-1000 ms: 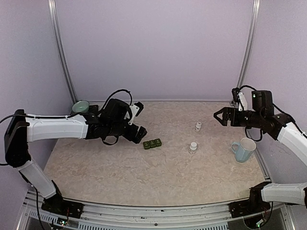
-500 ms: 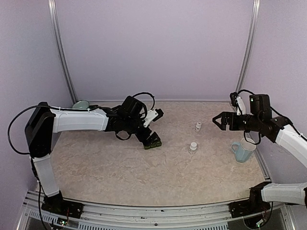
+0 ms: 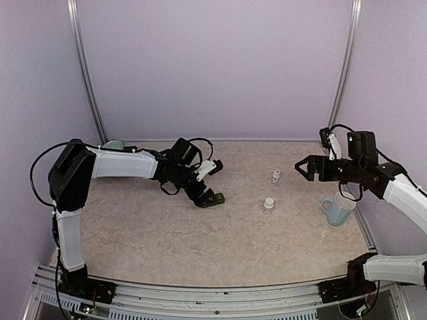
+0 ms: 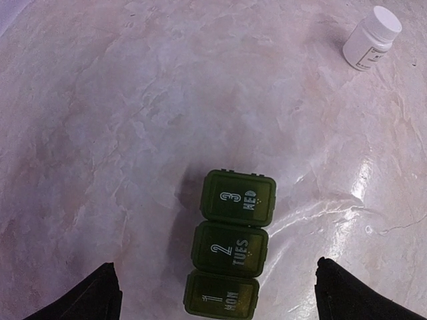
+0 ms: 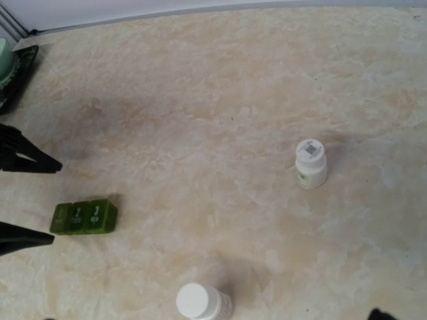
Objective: Sort the pills into containers
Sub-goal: Pick up the pill container from the center of the board.
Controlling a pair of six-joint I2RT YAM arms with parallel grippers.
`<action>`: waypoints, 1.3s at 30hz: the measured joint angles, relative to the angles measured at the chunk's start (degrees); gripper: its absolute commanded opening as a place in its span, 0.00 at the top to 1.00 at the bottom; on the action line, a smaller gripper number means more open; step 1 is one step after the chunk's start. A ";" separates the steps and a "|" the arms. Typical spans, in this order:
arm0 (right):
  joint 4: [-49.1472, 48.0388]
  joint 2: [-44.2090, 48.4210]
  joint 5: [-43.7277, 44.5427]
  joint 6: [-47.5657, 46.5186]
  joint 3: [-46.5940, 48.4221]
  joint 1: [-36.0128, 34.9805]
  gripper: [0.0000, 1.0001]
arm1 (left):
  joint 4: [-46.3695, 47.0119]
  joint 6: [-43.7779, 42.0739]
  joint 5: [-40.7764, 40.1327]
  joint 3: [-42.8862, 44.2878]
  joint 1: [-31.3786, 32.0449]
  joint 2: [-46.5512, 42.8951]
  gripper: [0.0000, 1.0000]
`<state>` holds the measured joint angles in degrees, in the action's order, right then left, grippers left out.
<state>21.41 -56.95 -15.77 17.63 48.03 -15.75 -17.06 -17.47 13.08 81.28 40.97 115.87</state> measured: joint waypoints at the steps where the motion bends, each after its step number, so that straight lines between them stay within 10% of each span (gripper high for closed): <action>1: -0.07 0.00 -0.11 0.00 0.00 0.00 0.00 | -0.13 -0.33 0.00 0.00 0.00 0.02 0.01; 21: -0.37 -0.28 -1.01 0.04 -0.37 0.00 0.00 | -1.44 -4.15 -0.81 -0.02 -0.07 3.76 0.23; 39: -1.09 -0.24 -1.77 0.28 -1.33 0.00 0.00 | -2.47 -4.20 0.83 0.07 -0.07 5.40 0.64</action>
<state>20.32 -57.19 -17.54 17.91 46.70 -15.75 -19.53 -21.67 13.91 81.34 40.91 121.27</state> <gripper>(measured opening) 0.999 0.416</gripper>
